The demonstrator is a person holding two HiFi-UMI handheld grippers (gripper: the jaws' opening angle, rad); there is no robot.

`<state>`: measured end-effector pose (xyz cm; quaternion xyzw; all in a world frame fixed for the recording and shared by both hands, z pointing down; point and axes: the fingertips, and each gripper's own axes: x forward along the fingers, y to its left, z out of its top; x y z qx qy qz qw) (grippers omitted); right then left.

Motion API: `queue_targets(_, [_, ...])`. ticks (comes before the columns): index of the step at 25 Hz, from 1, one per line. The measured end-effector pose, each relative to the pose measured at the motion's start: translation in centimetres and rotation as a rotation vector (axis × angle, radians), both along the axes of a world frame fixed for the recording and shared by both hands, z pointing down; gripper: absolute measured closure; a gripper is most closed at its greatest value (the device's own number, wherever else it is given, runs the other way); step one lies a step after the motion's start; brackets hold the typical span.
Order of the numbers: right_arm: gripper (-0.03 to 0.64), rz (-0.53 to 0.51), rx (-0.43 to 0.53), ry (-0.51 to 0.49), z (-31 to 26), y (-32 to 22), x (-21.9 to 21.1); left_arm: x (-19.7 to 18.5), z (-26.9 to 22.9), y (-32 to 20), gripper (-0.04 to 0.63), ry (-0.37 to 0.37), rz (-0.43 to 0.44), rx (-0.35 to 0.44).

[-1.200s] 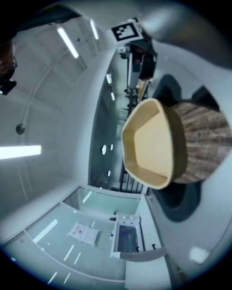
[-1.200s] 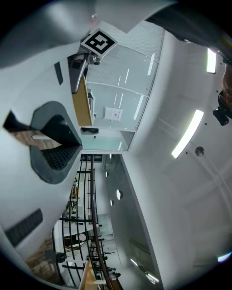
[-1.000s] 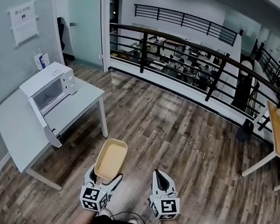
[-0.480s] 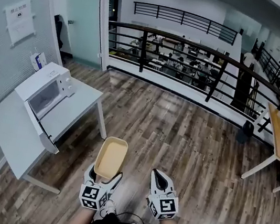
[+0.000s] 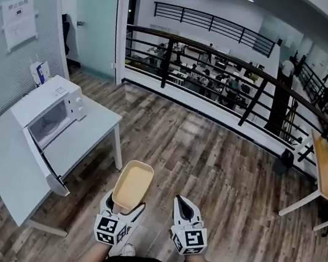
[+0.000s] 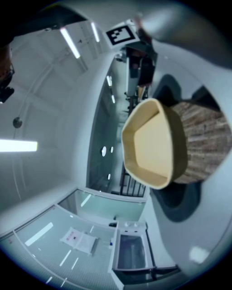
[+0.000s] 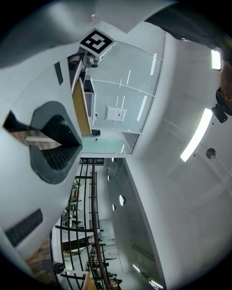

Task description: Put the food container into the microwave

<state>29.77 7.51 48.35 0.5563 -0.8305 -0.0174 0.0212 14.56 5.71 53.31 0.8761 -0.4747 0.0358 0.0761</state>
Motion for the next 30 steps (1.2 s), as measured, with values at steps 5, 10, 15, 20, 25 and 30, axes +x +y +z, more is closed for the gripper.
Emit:
queue_targets(5, [0.611, 0.008, -0.003, 0.002, -0.6, -2.9, -2.8, -1.8, 0.2, -2.4, 0.100, -0.001, 0.033, -0.001])
queue_targets(10, [0.611, 0.000, -0.015, 0.028, -0.5, -4.6, -4.5, -2.8, 0.9, -4.2, 0.100, -0.001, 0.039, -0.010])
queue_targets(15, [0.611, 0.011, -0.031, 0.029, 0.1, -6.6, -4.7, -2.9, 1.4, -5.7, 0.100, 0.011, 0.046, -0.019])
queue_targets(20, [0.611, -0.016, -0.033, 0.028, 0.4, -9.6, -5.4, -3.6, 1.2, -8.2, 0.100, 0.014, 0.010, -0.011])
queue_targets(25, [0.611, -0.064, -0.026, 0.013, 0.4, -14.2, -6.1, -4.7, 1.0, -11.9, 0.100, 0.004, -0.049, -0.009])
queue_targets(30, [0.611, -0.140, -0.027, -0.002, 0.3, -19.7, -7.1, -6.1, 0.9, -15.7, 0.100, -0.010, -0.143, -0.015])
